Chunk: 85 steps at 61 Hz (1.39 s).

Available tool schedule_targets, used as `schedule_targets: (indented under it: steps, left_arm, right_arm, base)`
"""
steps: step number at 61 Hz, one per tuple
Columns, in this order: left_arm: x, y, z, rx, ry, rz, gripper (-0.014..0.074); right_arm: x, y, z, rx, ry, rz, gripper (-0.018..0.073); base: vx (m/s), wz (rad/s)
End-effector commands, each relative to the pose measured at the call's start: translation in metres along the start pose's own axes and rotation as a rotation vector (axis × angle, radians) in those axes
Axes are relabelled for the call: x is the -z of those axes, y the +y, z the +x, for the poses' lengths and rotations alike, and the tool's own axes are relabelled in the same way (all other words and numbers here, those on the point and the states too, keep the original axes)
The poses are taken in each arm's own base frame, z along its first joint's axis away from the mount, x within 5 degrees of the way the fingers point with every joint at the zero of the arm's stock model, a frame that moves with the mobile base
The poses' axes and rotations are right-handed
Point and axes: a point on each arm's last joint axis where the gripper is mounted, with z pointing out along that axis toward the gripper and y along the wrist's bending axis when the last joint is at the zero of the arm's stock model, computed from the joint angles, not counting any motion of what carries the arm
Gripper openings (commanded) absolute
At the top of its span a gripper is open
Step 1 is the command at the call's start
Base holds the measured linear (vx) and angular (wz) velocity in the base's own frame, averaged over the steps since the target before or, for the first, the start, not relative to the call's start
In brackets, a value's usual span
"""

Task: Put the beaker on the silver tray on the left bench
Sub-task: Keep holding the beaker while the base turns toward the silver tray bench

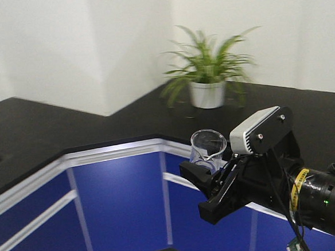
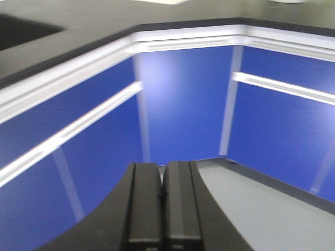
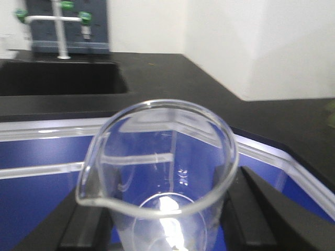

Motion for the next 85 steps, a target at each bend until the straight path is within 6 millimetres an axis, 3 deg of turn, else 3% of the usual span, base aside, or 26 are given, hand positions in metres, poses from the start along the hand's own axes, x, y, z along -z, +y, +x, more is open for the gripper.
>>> schedule_targets:
  steps: [1,85]
  left_arm:
    - [-0.0011,0.0000,-0.0022,0.003,-0.073,0.005,0.0001]
    - [-0.0011,0.0000,-0.0022,0.003,-0.073,0.005,0.0001]
  right_arm:
    - [0.0076,0.0037,-0.0212,-0.008,-0.096,-0.029,-0.0011]
    - [0.0076,0.0037,-0.0212,-0.007,-0.095,-0.029,-0.0011]
  base:
    - [0.05,0.86]
    - [0.17,0.77]
